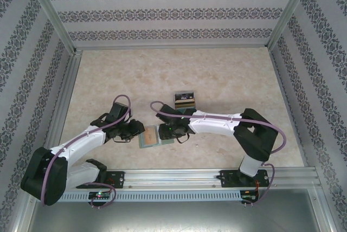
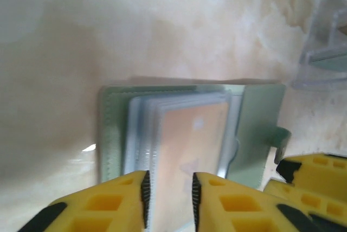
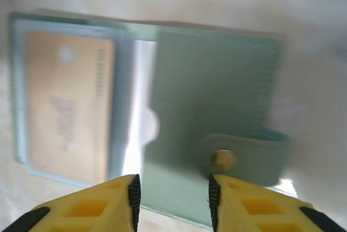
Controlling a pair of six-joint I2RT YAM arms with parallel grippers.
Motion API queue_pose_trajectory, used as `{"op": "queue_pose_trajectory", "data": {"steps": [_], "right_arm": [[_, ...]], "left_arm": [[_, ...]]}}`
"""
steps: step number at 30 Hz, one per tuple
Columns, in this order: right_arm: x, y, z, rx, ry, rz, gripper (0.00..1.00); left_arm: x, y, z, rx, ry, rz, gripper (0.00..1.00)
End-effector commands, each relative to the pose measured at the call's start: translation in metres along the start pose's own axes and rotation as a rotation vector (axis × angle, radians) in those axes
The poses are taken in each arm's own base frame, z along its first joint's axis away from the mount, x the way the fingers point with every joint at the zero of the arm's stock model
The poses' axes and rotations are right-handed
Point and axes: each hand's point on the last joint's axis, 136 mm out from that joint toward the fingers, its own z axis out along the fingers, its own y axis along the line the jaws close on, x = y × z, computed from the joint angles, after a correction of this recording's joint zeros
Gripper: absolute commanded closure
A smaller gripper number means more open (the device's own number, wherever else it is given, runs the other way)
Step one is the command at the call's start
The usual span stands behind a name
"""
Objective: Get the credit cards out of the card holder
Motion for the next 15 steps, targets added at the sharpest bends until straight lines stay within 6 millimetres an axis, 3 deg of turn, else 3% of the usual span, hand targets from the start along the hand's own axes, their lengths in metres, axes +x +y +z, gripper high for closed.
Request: {"op": "queue_pose_trajectory", "data": {"steps": [1, 8, 15], "right_arm": [[0.002, -0.026, -0.001, 0.080, -0.022, 0.043, 0.57], [0.009, -0.023, 0.018, 0.070, 0.019, 0.042, 0.57], [0.011, -0.023, 0.021, 0.071, 0.028, 0.041, 0.57]], "left_arm": [[-0.003, -0.015, 0.003, 0.077, 0.016, 0.004, 0.66], [0.004, -0.012, 0.013, 0.061, 0.062, 0.007, 0.62], [0.008, -0.007, 0.016, 0.035, 0.076, 0.013, 0.62]]}}
